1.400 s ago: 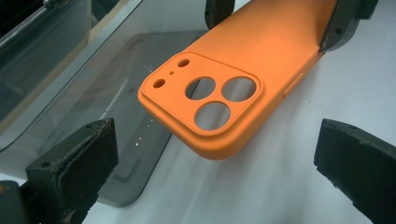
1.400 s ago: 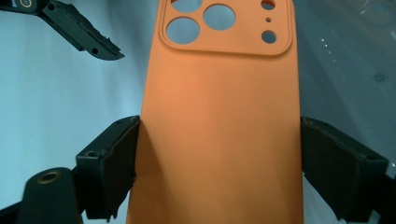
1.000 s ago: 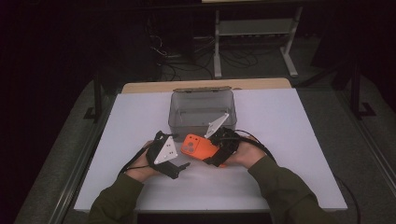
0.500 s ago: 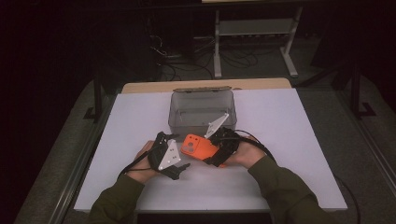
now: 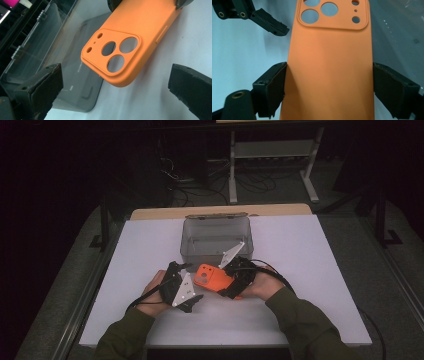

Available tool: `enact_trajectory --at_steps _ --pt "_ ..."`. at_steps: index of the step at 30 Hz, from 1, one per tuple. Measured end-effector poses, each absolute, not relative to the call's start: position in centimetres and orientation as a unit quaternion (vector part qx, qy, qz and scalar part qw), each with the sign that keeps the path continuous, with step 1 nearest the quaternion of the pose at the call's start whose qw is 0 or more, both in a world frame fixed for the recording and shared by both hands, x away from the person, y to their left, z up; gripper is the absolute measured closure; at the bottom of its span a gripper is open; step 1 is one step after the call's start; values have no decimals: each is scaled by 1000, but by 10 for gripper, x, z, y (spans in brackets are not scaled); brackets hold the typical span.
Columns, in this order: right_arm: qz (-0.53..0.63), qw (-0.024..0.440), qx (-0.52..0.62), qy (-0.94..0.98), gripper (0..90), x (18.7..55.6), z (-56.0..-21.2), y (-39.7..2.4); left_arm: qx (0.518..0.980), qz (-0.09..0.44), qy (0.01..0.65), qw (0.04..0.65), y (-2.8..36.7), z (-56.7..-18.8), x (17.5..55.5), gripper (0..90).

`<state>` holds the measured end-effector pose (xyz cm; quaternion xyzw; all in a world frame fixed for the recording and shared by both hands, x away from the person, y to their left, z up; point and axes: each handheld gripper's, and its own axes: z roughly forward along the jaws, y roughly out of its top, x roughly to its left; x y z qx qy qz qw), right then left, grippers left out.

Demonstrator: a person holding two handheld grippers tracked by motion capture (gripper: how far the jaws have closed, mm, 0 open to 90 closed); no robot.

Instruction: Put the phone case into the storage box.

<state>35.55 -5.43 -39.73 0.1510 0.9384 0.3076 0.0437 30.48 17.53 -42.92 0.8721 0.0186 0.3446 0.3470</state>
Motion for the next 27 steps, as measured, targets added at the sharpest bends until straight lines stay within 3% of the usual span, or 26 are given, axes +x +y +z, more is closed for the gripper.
enact_trajectory --at_steps 27 --pt "306 44 152 939 152 356 -397 -55 862 400 -21 309 171 -429 299 0"
